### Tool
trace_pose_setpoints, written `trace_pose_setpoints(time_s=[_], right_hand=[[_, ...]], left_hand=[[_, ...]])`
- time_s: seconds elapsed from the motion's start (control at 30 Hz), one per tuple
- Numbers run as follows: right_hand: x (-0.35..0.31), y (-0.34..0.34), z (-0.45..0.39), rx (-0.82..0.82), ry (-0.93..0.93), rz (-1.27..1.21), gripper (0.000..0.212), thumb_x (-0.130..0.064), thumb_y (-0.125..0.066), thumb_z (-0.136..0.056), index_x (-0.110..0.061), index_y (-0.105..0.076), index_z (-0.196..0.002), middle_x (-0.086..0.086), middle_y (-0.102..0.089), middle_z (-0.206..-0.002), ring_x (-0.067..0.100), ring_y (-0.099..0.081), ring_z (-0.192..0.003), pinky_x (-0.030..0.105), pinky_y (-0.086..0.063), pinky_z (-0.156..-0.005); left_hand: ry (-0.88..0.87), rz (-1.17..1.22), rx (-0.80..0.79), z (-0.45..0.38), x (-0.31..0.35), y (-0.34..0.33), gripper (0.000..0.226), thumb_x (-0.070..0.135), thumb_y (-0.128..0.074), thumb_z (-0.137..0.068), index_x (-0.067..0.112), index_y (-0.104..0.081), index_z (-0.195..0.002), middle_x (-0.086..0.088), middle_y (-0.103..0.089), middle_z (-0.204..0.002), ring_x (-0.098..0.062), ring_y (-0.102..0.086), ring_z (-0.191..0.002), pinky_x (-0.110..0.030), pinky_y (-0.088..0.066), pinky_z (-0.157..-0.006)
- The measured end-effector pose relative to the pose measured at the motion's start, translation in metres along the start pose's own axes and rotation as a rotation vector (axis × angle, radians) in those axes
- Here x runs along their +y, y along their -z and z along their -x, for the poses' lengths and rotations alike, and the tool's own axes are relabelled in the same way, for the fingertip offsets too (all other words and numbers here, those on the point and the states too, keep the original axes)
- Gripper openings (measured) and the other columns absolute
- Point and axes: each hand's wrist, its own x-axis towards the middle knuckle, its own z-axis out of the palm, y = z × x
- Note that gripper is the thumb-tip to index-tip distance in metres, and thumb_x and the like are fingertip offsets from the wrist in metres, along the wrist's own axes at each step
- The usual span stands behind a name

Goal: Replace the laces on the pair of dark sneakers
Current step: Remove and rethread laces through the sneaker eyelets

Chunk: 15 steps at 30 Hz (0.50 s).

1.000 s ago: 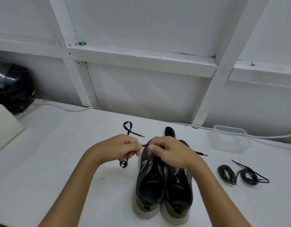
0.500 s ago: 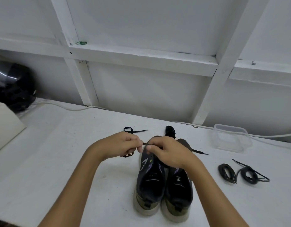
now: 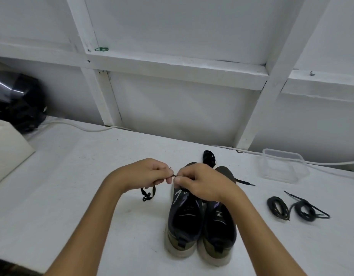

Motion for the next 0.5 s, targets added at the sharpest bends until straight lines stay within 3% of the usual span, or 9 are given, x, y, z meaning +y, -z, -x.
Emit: trace_pose_setpoints(time_s=[0.1,0.23,0.3,0.33,0.4,0.5], right_hand=[[0.023,0.022,0.009,0.08,-0.052,0.032,0.028,-0.038,-0.056,-0.099,-0.029,-0.069,-0.077,-0.016,-0.061,-0.063,0.001,-0.053,-0.058,0.025,-0.043,-0.063],[0.057,0.042,0.021,0.137,-0.227,0.13,0.024,-0.043,-0.06,-0.096,-0.03,-0.072,-0.081,-0.019,-0.058,-0.058,-0.002,-0.053,-0.057,0.026,-0.042,-0.063],[0.052,0.036,0.021,0.105,-0.234,0.119,0.024,-0.053,-0.063,-0.091,-0.039,-0.072,-0.109,-0.024,-0.064,-0.082,-0.003,-0.061,-0.081,0.024,-0.046,-0.076],[0.046,0.03,0.018,0.099,-0.195,0.089,0.038,-0.056,-0.065,-0.089,-0.046,-0.063,-0.125,-0.028,-0.062,-0.098,-0.005,-0.06,-0.094,0.023,-0.045,-0.084],[0.031,0.016,0.01,0.087,-0.107,0.049,0.051,-0.058,-0.065,-0.088,-0.055,-0.05,-0.137,-0.033,-0.057,-0.109,-0.011,-0.055,-0.1,0.017,-0.042,-0.085],[0.014,0.004,0.0,0.034,-0.002,0.078,0.013,-0.046,-0.059,-0.098,-0.046,-0.07,-0.104,-0.028,-0.062,-0.077,-0.007,-0.054,-0.07,0.014,-0.038,-0.065]], left_hand=[[0.042,0.018,0.055,0.012,-0.016,0.018,0.036,0.043,-0.052,-0.102,0.022,-0.07,-0.078,0.008,-0.046,-0.064,-0.01,-0.035,-0.055,-0.018,-0.034,-0.055],[0.105,0.045,0.105,0.023,-0.037,0.029,0.036,0.041,-0.051,-0.102,0.022,-0.07,-0.078,0.008,-0.048,-0.064,-0.011,-0.037,-0.054,-0.025,-0.035,-0.061],[0.095,0.03,0.084,0.018,-0.034,0.022,0.036,0.042,-0.051,-0.102,0.022,-0.07,-0.078,0.008,-0.048,-0.064,-0.01,-0.038,-0.054,-0.023,-0.036,-0.06],[0.081,0.028,0.066,0.014,-0.03,0.016,0.036,0.042,-0.051,-0.102,0.023,-0.07,-0.078,0.008,-0.048,-0.064,-0.009,-0.038,-0.055,-0.022,-0.036,-0.059],[0.043,0.021,0.024,0.004,-0.018,0.004,0.036,0.044,-0.051,-0.102,0.023,-0.07,-0.079,0.009,-0.047,-0.065,-0.008,-0.038,-0.055,-0.018,-0.035,-0.056],[-0.006,-0.003,-0.026,-0.005,-0.007,-0.005,0.035,0.047,-0.05,-0.099,0.025,-0.069,-0.081,0.01,-0.047,-0.065,-0.009,-0.039,-0.057,-0.016,-0.037,-0.056]])
